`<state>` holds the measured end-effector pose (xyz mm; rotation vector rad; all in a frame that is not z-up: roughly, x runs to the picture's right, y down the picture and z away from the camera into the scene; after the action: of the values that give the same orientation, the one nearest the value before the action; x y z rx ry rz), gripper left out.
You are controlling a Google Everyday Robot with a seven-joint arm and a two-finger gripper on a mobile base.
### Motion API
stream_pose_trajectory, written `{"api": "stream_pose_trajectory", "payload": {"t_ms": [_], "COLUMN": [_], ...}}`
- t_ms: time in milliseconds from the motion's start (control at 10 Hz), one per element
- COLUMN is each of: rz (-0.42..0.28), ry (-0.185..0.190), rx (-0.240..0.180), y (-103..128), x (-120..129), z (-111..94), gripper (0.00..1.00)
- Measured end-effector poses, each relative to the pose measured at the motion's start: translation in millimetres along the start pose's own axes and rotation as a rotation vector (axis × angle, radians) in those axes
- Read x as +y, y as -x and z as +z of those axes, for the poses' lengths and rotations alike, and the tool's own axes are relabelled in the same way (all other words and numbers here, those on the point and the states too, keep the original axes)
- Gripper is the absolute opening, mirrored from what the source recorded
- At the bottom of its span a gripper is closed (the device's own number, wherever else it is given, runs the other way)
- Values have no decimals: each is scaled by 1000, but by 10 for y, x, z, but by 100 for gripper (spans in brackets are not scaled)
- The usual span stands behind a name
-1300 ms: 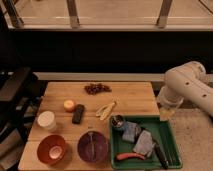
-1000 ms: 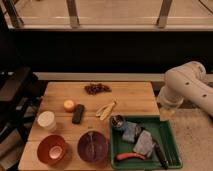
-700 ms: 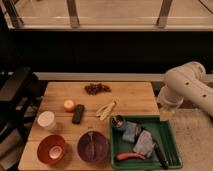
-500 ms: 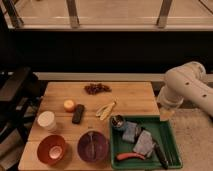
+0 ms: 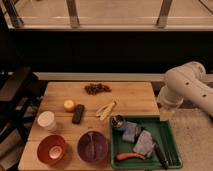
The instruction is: Place eraser in table surface
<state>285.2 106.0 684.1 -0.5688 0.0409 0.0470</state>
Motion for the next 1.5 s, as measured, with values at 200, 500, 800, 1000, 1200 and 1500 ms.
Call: {"api": "stream_pose_trajectory", "payload": {"t_ms": [200,500,800,1000,1200,1500], "rz": [0,5,194,423,607,802], "ry": [0,-1,27,69,91,68], "rx": [0,-5,-94,-158,-182,-148], "y": [0,-3,-47,0,103,207], "x": [0,-7,-173,-437,-748,-848], "z": [1,-4,6,11,-43,-218], "gripper": [65,65,65,65,65,65]}}
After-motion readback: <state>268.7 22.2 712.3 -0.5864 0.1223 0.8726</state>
